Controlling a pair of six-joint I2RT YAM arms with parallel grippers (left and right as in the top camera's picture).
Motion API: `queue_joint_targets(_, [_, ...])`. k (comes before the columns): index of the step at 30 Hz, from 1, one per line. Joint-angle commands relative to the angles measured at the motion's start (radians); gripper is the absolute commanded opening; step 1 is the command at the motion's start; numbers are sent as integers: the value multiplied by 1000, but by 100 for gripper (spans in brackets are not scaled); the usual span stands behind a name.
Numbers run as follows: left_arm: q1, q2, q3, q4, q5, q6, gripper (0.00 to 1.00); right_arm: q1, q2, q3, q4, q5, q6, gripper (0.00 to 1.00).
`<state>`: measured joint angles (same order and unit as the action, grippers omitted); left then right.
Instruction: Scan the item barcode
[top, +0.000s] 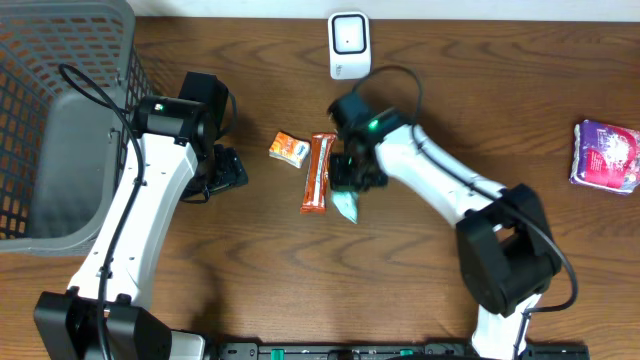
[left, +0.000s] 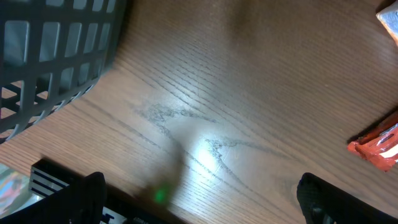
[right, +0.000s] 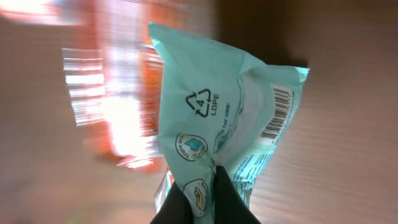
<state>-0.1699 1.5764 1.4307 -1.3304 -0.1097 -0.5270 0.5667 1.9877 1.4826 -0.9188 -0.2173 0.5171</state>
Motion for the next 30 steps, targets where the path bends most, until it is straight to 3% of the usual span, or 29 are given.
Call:
queue_joint_targets(1, [5, -3, -4, -4, -3, -12, 98, -104, 2, 68, 58, -594, -335, 1])
queue_joint_targets(3, [5, -3, -4, -4, -3, -12, 98, -161, 6, 64, 86, -733, -357, 1])
queue_joint_targets(7, [5, -3, -4, -4, -3, -12, 98, -260, 10, 8, 98, -783, -365, 1])
queue_joint_targets(14, [5, -3, -4, -4, -3, -12, 98, -354, 10, -278, 298, -852, -365, 6])
queue_joint_targets(16, [5, -3, -4, -4, -3, -12, 98, -376, 10, -344, 363, -859, -365, 20])
queue_joint_targets(18, [5, -3, -4, -4, -3, -12, 98, -401, 10, -375, 377, -794, -350, 55])
queue_joint_targets(20, [5, -3, -4, -4, -3, -12, 98, -428, 10, -373, 350, -690, -312, 66])
queue_joint_targets(22, [5, -3, -4, -4, -3, -12, 98, -456, 2, -353, 305, -626, -309, 70])
queue_joint_targets(30, [5, -3, -4, -4, -3, -12, 98, -454, -70, -148, 18, -469, -385, 70])
